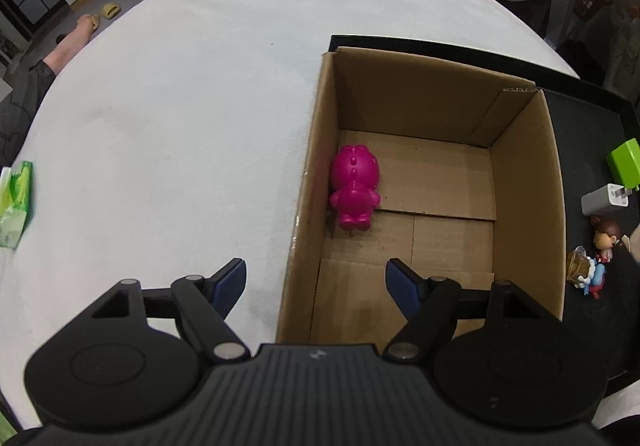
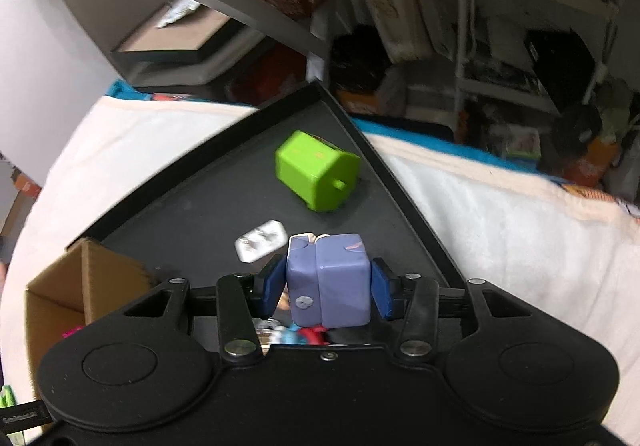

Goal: Organize rigid objects
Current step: 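Carry the lavender cube with the right gripper into the box and release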

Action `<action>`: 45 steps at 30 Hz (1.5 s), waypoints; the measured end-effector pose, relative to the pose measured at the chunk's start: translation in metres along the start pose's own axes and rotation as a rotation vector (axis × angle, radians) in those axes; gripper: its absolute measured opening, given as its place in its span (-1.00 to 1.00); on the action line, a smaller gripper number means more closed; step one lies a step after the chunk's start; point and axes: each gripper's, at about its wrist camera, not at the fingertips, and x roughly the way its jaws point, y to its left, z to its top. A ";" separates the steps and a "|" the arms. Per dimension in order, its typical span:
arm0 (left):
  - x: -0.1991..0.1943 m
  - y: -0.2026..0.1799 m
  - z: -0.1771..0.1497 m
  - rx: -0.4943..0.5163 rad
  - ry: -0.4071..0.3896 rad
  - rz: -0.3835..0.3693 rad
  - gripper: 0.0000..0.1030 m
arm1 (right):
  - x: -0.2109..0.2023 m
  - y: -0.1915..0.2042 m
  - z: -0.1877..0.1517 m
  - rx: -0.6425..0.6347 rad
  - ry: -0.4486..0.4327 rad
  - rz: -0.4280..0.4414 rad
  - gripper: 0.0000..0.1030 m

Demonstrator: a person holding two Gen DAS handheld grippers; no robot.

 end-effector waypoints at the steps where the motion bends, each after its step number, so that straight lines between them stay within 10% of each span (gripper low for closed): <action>1: -0.001 0.002 -0.001 -0.009 -0.004 -0.011 0.46 | -0.003 0.003 0.001 -0.003 -0.003 0.006 -0.15; 10: -0.007 0.019 -0.008 -0.056 -0.044 -0.081 0.26 | -0.033 0.046 0.003 -0.064 -0.029 0.080 -0.15; 23: 0.012 0.041 -0.016 -0.121 0.005 -0.156 -0.74 | -0.052 0.116 -0.009 -0.171 -0.010 0.167 -0.14; 45: 0.018 0.070 -0.017 -0.146 0.038 -0.288 -0.74 | -0.030 0.204 -0.049 -0.341 0.112 0.157 -0.14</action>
